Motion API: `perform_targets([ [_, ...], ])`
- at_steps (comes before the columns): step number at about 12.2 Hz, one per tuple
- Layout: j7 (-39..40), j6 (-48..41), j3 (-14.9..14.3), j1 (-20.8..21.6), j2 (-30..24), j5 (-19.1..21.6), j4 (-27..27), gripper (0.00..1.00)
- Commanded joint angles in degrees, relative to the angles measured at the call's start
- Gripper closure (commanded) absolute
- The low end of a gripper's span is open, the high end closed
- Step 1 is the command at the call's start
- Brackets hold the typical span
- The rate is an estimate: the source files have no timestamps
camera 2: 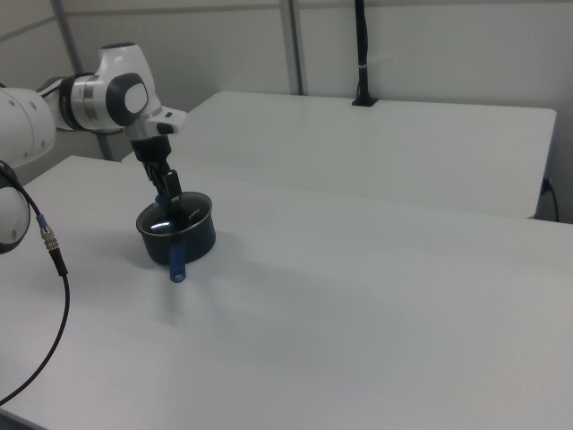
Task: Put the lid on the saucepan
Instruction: 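Open the gripper and raise it off the lid knob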
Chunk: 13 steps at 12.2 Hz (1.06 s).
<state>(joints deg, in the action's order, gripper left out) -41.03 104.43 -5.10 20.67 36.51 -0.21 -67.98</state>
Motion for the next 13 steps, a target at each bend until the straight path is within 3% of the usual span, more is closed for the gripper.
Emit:
perform_targets([
  [1, 0.3, -2.6, -0.3, 0.3, 0.1, 2.0, -0.6, 0.33],
  [2, 0.2, -3.3, -0.3, 0.4, 0.1, 2.1, -0.7, 0.33],
  [3, 0.1, -3.4, -0.3, 0.4, 0.1, 2.0, -0.7, 0.26],
  [4, 0.0, -3.3, -0.3, 0.5, 0.1, 2.0, -0.7, 0.0],
  [9, 6.5, -2.7, -0.4, 0.4, -3.4, 3.0, -1.9, 0.0],
  [13, 17.4, -2.7, -0.8, -1.7, -17.8, 2.1, -14.0, 0.0],
])
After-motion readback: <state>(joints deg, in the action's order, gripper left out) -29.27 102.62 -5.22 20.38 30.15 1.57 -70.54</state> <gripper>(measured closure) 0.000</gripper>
